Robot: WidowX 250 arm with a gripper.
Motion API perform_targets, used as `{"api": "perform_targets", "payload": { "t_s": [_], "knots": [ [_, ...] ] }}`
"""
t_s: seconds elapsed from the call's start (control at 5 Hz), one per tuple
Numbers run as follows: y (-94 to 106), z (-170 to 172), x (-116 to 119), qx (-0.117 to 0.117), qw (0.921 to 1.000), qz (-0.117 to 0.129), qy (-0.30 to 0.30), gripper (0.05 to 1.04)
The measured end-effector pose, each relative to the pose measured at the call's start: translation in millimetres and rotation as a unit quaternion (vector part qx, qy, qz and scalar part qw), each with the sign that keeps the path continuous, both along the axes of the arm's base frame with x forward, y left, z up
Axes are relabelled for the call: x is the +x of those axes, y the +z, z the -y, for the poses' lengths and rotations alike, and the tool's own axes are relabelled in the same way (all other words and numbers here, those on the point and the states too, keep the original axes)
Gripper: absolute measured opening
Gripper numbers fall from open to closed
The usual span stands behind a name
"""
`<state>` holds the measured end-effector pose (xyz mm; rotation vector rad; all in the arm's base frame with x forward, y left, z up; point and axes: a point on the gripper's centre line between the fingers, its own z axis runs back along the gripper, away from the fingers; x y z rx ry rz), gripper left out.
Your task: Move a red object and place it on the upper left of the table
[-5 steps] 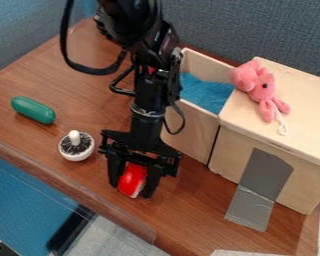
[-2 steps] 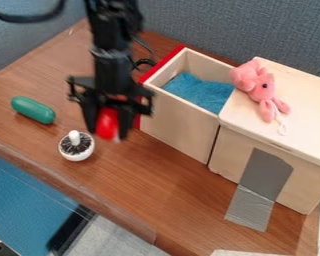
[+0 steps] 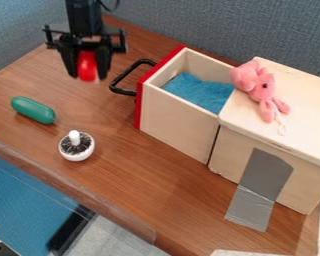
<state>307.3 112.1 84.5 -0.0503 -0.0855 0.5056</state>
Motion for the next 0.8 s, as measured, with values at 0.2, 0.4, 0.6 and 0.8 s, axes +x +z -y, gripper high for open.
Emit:
{"api": "perform_targets", "payload": {
  "t_s": [0.2, 0.4, 0.6, 0.8],
  "knots": [
    [-4.3, -33, 26, 0.006, 0.9997, 0.003, 0.025, 0.566],
    [-13.1, -49, 45, 0.017, 0.9994, 0.000, 0.028, 0.566],
    [-27.0, -64, 51, 0.022, 0.9989, -0.017, 0.037, 0.566],
    [-41.4, -75, 46, 0.026, 0.9977, -0.042, 0.046, 0.566]
  ]
}}
